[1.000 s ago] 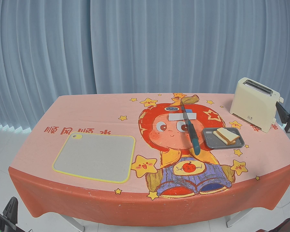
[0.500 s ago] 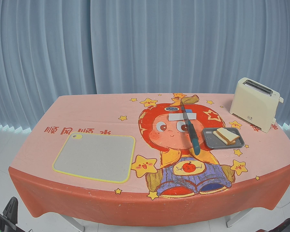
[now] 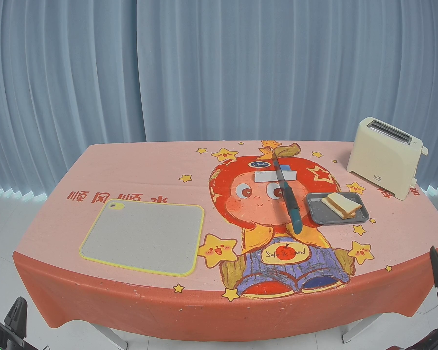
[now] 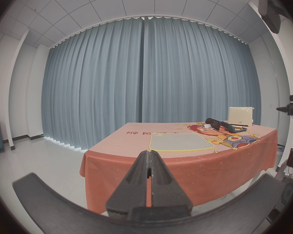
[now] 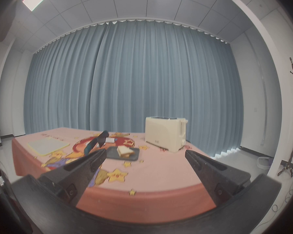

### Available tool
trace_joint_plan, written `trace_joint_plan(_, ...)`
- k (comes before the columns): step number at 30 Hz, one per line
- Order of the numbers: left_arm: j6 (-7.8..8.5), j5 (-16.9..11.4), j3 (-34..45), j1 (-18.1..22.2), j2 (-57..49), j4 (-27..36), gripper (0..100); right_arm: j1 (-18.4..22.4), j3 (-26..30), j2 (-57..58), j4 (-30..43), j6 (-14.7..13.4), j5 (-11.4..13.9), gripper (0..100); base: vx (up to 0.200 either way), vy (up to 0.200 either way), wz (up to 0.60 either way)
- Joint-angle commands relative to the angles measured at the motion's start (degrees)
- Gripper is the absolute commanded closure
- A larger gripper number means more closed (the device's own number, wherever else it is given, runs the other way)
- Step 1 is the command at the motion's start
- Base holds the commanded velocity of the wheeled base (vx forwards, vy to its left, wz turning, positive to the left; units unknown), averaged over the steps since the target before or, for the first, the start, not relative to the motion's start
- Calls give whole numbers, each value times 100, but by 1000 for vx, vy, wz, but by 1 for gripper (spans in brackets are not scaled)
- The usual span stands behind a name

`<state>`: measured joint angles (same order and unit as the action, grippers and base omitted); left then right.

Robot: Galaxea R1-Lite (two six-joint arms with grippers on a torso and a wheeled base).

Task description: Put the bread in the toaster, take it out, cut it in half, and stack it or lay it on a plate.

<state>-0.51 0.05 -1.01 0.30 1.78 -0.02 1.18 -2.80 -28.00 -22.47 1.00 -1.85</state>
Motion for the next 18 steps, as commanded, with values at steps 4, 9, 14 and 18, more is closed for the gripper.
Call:
trace_joint_plan(4, -2, 4, 101, 5, -2, -6, 100, -39, 166, 2616, 2220, 164, 528, 0, 0, 0, 0)
trace_joint_plan(9, -2, 4, 101, 5, -2, 2, 100, -127, 219, 2800, 2299, 67, 502, 0, 0, 0, 0)
trace_joint_plan(14, -2, 4, 101, 5, 7, -6, 100, -118, 245, 2800, 2299, -197, 335, 0, 0, 0, 0)
trace_joint_plan(18, -2, 4, 101, 5, 7, -6, 100, -118, 245, 2800, 2291, -197, 247, 0, 0, 0, 0)
